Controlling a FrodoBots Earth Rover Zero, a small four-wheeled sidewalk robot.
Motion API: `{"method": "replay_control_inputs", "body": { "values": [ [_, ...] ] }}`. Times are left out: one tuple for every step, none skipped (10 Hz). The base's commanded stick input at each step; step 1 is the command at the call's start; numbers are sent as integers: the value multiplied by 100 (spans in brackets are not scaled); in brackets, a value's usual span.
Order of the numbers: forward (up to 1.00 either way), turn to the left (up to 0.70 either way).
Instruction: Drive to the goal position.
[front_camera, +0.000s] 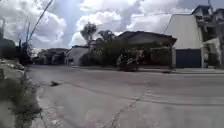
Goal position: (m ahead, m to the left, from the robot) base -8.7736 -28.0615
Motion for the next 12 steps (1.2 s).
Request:
{"method": "replay_control_inputs", "body": {
  "values": [
    [68,-34],
    [70,-35],
    [70,-35],
    [70,-35],
    [70,-35],
    [70,-35],
    [70,-35],
    [70,-35],
    [70,-35],
    [70,-35],
    [70,-35],
    [58,-43]
  ]
}}
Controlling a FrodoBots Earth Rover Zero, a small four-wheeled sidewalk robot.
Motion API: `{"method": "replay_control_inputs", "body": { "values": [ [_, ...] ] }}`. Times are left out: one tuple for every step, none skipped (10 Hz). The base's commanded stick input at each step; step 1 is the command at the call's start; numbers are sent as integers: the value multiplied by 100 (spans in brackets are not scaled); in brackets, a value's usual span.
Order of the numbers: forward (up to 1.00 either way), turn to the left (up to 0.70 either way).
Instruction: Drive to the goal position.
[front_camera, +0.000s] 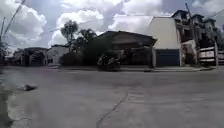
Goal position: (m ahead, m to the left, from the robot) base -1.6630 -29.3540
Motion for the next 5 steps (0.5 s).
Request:
{"method": "replay_control_inputs", "body": {
  "values": [
    [25,-63],
    [0,-70],
    [0,-70],
    [0,-70],
    [0,-70]
  ]
}}
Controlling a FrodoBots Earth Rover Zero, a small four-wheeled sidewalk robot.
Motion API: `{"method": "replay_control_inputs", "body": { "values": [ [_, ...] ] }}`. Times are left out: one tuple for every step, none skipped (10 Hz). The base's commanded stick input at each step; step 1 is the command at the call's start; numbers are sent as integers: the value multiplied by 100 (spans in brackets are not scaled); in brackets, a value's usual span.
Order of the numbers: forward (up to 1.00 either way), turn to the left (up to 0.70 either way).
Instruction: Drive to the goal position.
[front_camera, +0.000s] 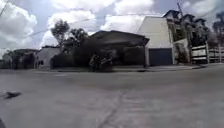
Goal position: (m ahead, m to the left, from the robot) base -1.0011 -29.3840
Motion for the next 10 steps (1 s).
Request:
{"method": "replay_control_inputs", "body": {
  "values": [
    [0,-70],
    [0,-70],
    [0,-70],
    [0,-70],
    [0,-70],
    [0,-70],
    [0,-70],
    [0,-70],
    [0,-70],
    [0,-70]
  ]
}}
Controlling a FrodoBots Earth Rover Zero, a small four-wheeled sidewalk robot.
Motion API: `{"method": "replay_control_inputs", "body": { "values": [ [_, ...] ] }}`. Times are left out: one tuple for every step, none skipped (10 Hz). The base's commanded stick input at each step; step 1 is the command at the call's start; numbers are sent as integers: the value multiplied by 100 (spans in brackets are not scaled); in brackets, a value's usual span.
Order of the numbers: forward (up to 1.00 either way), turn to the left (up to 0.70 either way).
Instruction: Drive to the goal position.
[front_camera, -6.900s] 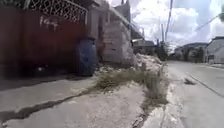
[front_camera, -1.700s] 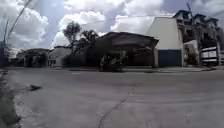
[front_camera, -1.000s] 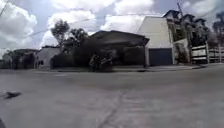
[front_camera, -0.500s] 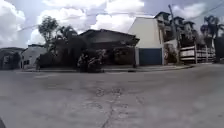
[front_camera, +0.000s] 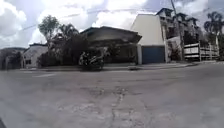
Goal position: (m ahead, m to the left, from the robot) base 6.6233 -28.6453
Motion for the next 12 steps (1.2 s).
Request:
{"method": "replay_control_inputs", "body": {
  "values": [
    [0,-70],
    [0,-70],
    [0,-70],
    [0,-70],
    [0,-70],
    [0,-70],
    [0,-70],
    [0,-70],
    [0,-70],
    [0,-70],
    [5,-39],
    [19,-38]
  ]
}}
